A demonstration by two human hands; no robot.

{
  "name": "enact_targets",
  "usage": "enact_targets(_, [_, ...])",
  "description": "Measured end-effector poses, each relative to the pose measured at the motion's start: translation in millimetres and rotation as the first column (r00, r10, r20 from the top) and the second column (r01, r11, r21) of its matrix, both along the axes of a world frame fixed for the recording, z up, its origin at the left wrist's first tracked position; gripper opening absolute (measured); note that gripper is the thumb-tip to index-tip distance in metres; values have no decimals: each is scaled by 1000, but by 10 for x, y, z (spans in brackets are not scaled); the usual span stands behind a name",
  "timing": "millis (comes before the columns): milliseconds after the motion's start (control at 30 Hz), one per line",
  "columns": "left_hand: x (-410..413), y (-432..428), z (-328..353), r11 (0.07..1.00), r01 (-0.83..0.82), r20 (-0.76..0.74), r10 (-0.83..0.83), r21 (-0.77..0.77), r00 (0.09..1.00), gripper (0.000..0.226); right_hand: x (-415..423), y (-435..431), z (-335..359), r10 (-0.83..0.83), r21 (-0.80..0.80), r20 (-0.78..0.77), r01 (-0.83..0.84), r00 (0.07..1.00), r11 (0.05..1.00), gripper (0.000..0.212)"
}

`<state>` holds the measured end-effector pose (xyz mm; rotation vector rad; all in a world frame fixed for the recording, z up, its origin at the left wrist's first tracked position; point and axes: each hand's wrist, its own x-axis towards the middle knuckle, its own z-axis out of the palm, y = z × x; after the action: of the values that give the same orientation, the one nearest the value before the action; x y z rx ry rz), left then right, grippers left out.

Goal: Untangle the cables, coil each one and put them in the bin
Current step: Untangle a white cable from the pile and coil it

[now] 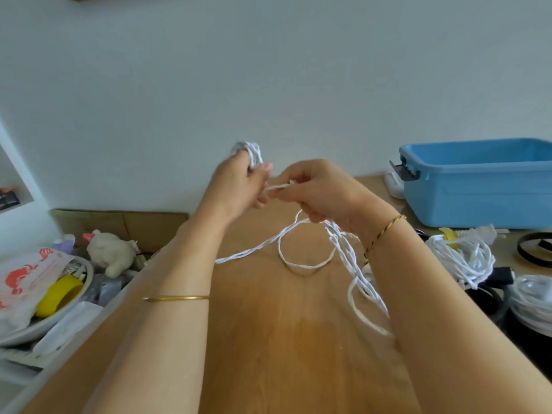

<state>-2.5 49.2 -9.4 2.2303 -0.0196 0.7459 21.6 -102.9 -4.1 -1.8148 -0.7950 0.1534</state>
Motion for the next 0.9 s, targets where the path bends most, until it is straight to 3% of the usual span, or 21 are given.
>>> enact_targets(100, [-83, -48, 76, 998, 65, -220, -63, -1, 973, 28, 47, -79, 35, -66, 171, -8, 66, 998, 983, 21])
enact_targets(233, [-209, -89, 161, 937, 245, -358, -323, -247, 876, 47, 94, -159, 59, -24, 348, -154, 77, 988, 935, 26])
enact_targets(300, [-236, -115, 153, 916, 303, -426, -392, -264, 815, 56, 96, -155, 50, -31, 391, -199, 108, 980, 914, 29])
enact_targets(433, [-266, -146, 166, 914, 310, -493, -403, -262, 771, 27, 100, -150, 32, 9, 423, -266, 108, 964, 900, 31])
enact_targets(600, [-324, -58, 161, 903, 344, -623, -427, -256, 656, 26, 181, -210, -1, 23, 487, -319, 142, 948, 862, 31])
enact_targets(800, [-317, -57, 188, 855, 401, -614, -517, -330, 596, 28, 279, -196, -120, 40, 618, -456, 284, 889, 733, 33])
enact_targets(900, [-291, -40, 189, 780, 424, -526, -624, -461, 577, 32, 310, -157, -154, -10, 543, -505, 327, 863, 774, 32])
